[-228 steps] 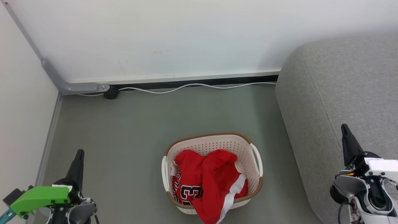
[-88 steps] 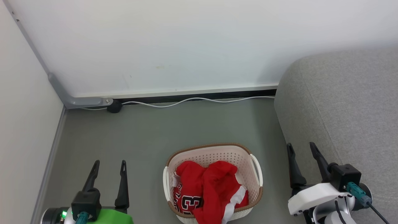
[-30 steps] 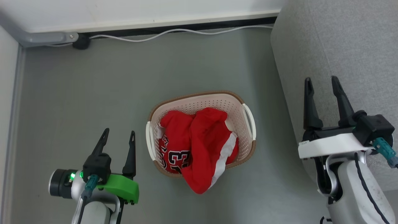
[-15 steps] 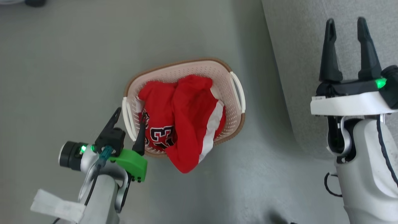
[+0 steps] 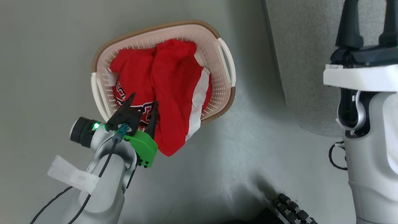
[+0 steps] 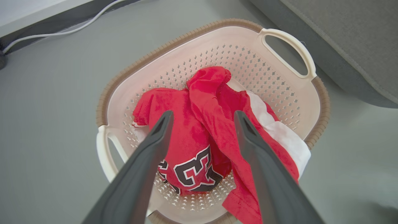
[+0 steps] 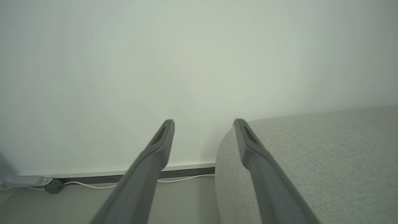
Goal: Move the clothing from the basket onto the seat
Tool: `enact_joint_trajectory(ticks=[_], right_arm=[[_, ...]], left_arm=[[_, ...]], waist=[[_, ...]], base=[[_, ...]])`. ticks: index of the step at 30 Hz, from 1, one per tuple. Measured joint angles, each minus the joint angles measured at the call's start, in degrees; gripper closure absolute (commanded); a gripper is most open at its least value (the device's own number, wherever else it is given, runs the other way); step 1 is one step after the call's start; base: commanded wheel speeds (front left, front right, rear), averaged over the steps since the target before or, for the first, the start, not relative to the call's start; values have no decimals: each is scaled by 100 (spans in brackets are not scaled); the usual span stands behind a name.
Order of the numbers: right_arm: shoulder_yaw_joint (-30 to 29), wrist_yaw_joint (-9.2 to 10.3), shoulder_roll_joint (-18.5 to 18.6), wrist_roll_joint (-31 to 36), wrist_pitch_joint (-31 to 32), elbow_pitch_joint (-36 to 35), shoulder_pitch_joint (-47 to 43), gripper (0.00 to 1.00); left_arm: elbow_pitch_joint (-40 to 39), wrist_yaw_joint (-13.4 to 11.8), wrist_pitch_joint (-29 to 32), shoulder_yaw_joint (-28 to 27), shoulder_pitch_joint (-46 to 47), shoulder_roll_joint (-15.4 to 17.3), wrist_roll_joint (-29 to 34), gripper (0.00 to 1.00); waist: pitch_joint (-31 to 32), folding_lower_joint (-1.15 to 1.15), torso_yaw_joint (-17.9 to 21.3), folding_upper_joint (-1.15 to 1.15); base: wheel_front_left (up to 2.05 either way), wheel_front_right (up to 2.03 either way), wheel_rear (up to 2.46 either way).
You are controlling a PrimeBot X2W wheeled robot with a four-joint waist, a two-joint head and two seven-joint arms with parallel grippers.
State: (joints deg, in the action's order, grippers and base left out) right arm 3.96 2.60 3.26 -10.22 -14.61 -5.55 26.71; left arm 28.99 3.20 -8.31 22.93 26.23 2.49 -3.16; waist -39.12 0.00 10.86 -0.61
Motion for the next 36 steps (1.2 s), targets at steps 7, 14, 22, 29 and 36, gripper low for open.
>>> enact_joint_trajectory(ticks=[7,14,22,29,36], right_arm=[[-53,1,-5,-35,-1,1,335,0],[-42,1,-14,-34,-5,63,458,0],[37,-8,-21,-35,-5,88,597,0],[98,1,-24,-90,-5,81,636,0],[133,11,-26,-102,-5,83,676,0]], left_arm=[[304,91,19,211,233,-1,-140,0],[425,140,9,549,346,-2,-537,0],[767,129,177,703,525,-1,-717,0],[1018,-97,209,678,817,-1,-727,0],[1356,-275,298,613,886,2,-978,0]], waist=[[-516,0,138,0],[-779,0,246,0],[-914,0,325,0],[-1061,0,410,0],[-1119,0,451,0]], base=[[0,0,0],[0,0,0],[0,0,0],[0,0,0],[0,0,0]])
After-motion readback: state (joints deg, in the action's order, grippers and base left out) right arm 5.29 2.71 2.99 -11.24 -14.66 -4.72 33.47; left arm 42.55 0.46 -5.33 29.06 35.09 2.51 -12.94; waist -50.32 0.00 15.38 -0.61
